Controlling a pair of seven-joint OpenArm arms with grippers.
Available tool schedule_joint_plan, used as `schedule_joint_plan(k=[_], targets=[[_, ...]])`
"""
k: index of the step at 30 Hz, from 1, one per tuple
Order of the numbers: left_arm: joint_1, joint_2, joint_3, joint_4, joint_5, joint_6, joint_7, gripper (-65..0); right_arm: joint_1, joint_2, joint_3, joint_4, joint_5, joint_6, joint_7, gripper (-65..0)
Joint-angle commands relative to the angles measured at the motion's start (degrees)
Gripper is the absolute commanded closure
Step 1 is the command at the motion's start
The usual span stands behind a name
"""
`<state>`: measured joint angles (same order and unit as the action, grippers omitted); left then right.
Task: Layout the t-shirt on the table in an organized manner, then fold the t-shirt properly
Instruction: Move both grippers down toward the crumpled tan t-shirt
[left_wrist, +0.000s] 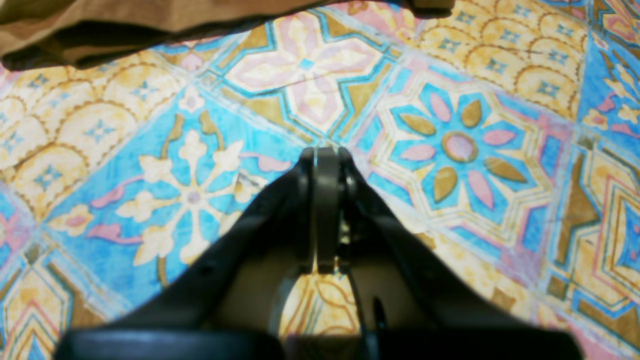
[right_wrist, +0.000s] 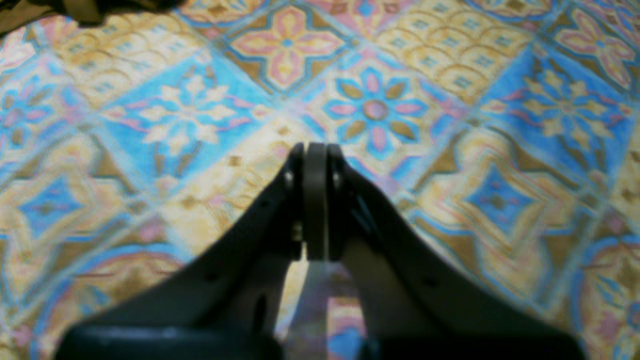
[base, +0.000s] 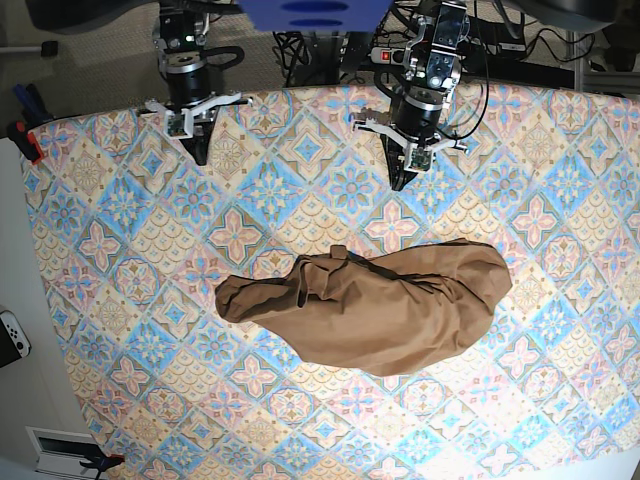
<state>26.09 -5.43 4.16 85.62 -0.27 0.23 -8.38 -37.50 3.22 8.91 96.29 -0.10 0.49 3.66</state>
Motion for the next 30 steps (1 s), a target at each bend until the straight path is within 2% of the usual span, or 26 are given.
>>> schedule_joint_plan(k=[1,14,18,22,26,30], targets=[[1.3,-0.2,-0.1,0.5,-0.2,0.1,5.4,0.0,-0.3,0.2,0.2,1.1,0.1,0.1,1.6,-0.5],[4.7,-0.5,-1.4,16.7,-0.1,0.1,5.6,0.0,-0.3,0.2,0.2,1.6,0.1,0.1,0.8,-0.5],[4.7,-0.2,-5.5,21.9,-0.1,0.1,5.6,0.0,3.0,0.2,-0.2,3.7,0.1,0.1,-7.0,-1.9],[4.5,-0.2,-10.1,24.0,-0.1,0.1,5.7,0.0,7.1,0.2,-2.4,6.9,0.1,0.1,-15.7,-10.6],[4.4,-0.3,-13.6,24.0,0.0,0.0,5.7,0.0,11.9,0.2,-7.1,9.2,0.1,0.1,-21.6,-20.3],[4.4,-0.4,-15.9,24.0,0.1,-0.1,5.7,0.0,16.9,0.2,-12.2,9.2,0.1,0.1,-25.8,-24.3]])
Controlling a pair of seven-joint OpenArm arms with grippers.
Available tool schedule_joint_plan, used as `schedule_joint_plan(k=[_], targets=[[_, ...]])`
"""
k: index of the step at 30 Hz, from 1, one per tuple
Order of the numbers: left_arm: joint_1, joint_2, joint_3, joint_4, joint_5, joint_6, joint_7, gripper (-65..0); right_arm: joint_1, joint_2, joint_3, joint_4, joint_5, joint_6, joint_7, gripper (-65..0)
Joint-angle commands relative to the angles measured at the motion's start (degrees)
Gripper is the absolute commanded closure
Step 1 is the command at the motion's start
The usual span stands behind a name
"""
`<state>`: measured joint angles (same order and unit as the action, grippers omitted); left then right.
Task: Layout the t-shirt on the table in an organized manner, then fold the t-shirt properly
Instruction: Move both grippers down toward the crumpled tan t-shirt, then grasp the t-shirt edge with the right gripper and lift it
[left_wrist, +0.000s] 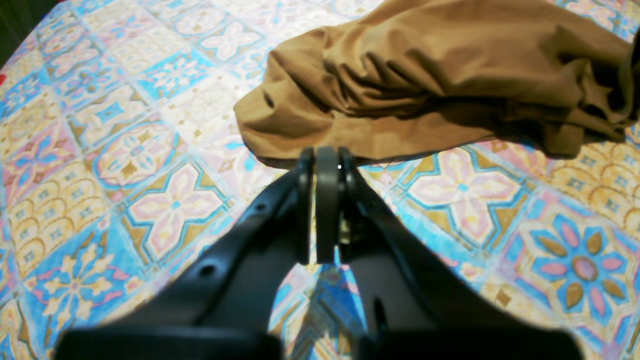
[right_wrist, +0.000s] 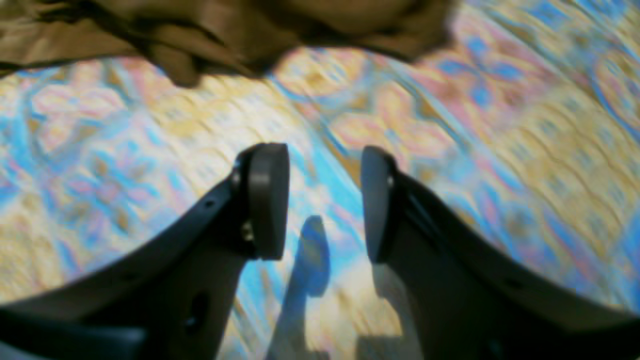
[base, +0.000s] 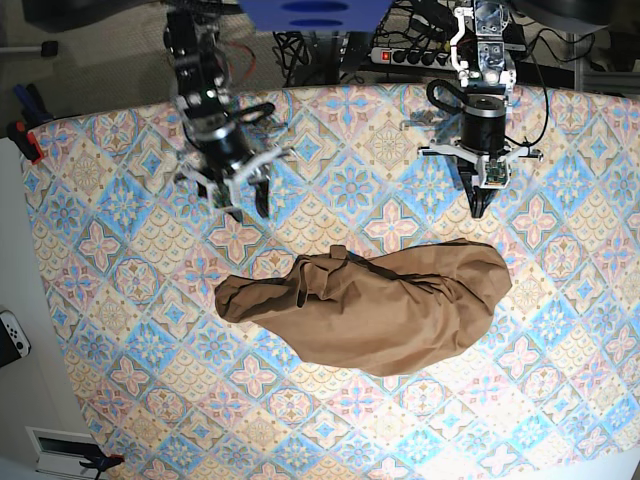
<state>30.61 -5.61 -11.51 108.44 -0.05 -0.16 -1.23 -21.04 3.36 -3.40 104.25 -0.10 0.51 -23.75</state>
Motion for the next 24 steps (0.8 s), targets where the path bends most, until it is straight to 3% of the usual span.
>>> schedule_joint_plan(k=[1,9,14,16,24], targets=[[-0.1,-0.2,-0.8,1.1,-0.2,0.3,-1.4,0.0,1.8,0.1,-1.1,1.1,0.1,0.1,0.9,-24.4],[-0.1,-0.1,-4.1,1.1,-0.2,0.3,-1.4,0.0,14.7,-0.1,-5.3,0.9,0.4,0.1,-5.7,-24.8],[-0.1,-0.1,-4.9,1.1,-0.2,0.3,-1.4,0.0,17.7,-0.2,-5.3,-1.8,0.5,0.1,-9.7,-35.1],[-0.1,-0.1,-4.9,1.1,-0.2,0.3,-1.4,0.0,19.1,-0.2,-5.3,-2.8,0.5,0.1,-9.7,-38.0],[-0.2,0.0,-4.5,1.1,-0.2,0.3,-1.4,0.0,19.4,-0.3,-5.3,-10.5,0.5,0.1,-5.8,-38.1]])
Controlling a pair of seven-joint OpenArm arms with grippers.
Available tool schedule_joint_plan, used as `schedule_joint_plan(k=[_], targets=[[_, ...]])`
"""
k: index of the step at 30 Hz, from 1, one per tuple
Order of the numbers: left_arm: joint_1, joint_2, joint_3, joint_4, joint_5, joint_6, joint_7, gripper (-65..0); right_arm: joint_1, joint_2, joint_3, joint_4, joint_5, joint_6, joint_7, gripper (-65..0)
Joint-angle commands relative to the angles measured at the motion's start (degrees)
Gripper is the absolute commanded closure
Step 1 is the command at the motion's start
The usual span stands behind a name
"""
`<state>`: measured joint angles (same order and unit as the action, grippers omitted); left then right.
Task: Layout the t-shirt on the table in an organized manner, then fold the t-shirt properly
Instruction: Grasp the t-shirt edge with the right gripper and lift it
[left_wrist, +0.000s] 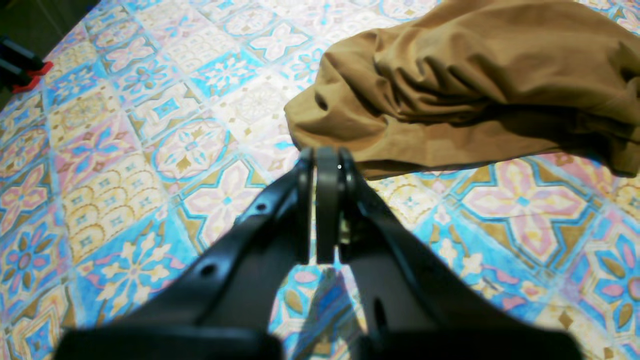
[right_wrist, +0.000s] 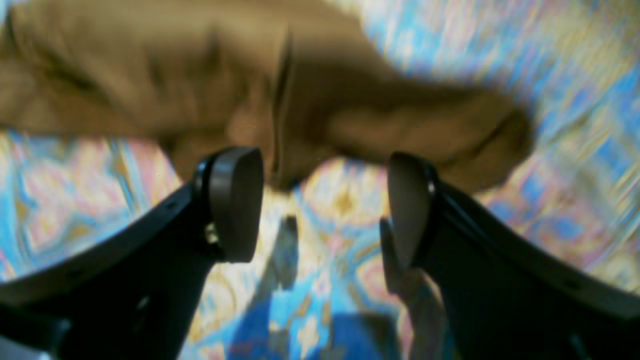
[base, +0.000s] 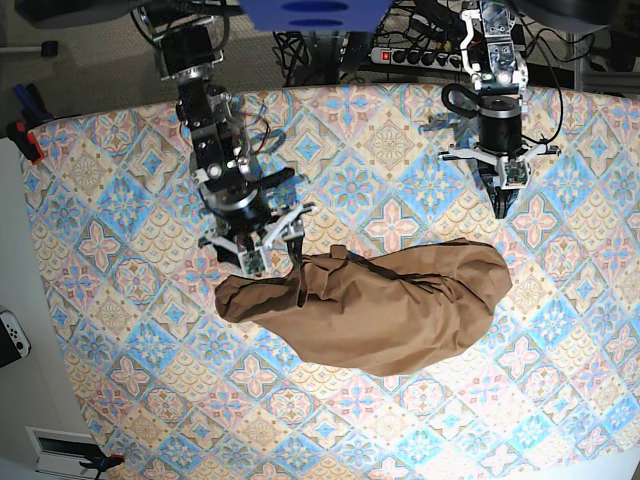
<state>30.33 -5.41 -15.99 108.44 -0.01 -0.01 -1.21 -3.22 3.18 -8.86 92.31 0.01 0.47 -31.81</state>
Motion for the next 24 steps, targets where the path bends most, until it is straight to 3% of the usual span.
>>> schedule_joint_plan(k=[1,11,15,24], targets=[[0.0,-0.2,-0.1,1.1,-0.2,0.1,-1.5,0.0,1.6,-0.1,0.1,0.5,0.4,0.1,3.3,-38.1],[0.0,-0.2,-0.3,1.1,-0.1,0.1,-1.5,0.0,1.7,-1.4,0.0,-5.2,0.4,0.1,5.8,-38.1],[0.0,-0.2,-0.3,1.1,0.1,0.1,-1.5,0.0,1.8,-2.3,-3.2,-7.8,0.4,0.1,5.8,-38.1],[0.0,-0.2,-0.4,1.1,0.1,0.1,-1.5,0.0,8.6,-2.5,-4.2,-11.4,0.4,0.1,5.9,-38.1]])
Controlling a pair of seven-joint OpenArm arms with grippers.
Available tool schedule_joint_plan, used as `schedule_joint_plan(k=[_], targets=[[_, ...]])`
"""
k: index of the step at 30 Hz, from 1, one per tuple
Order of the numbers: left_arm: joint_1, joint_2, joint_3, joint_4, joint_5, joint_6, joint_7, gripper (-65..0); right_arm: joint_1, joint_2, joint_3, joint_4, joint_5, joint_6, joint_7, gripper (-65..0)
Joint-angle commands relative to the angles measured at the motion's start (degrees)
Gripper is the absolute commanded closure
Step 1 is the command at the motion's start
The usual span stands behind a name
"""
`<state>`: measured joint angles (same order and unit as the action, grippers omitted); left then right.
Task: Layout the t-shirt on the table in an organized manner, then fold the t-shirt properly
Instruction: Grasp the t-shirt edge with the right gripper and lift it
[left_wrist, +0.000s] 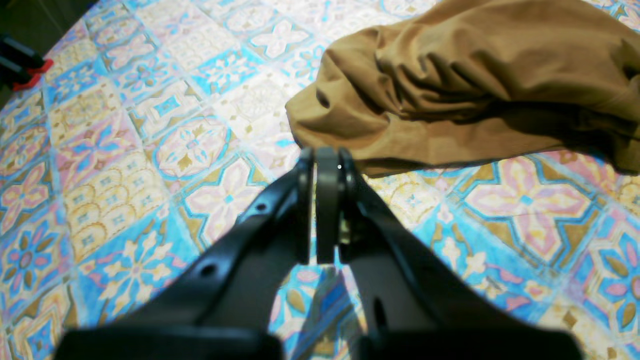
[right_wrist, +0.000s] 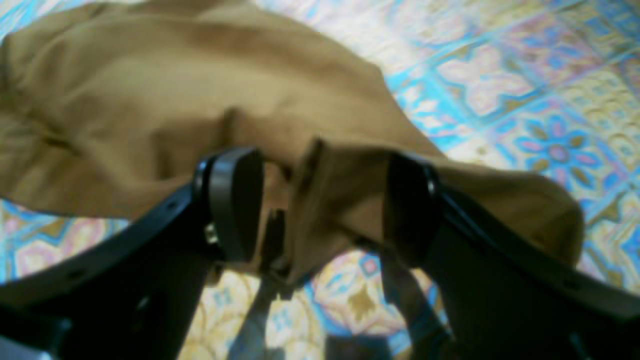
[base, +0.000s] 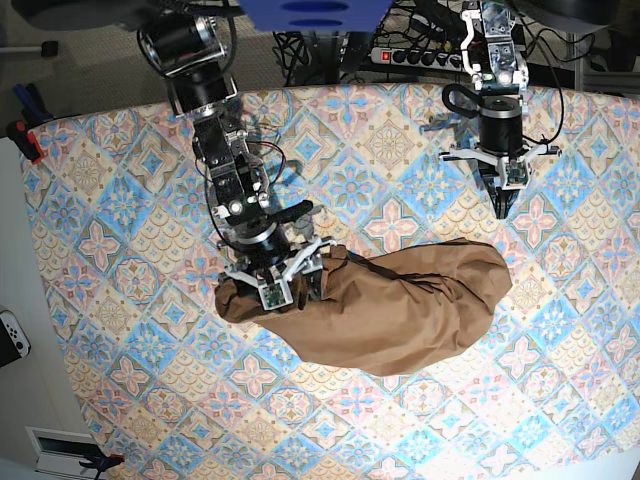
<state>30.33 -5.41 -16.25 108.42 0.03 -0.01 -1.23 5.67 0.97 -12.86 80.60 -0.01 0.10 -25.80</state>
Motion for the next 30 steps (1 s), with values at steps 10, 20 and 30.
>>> schedule_joint_plan(k=[10,20,30], targets=[[0.0,-0.2,-0.1,1.1,0.1,0.1,-1.4,0.0,3.0,-0.3,-0.1,-5.2,0.4,0.5,0.8,-38.1],[-1.2,-0.2,-0.1,1.2,-0.2,0.1,4.3,0.0,3.6,-0.3,-0.1,-9.3,0.4,0.5,4.3,-37.1],[-1.9,-0.2,-0.1,1.2,-0.3,0.1,7.2,0.0,3.3,-0.3,-0.1,-7.4,0.4,0.5,4.1,0.0]])
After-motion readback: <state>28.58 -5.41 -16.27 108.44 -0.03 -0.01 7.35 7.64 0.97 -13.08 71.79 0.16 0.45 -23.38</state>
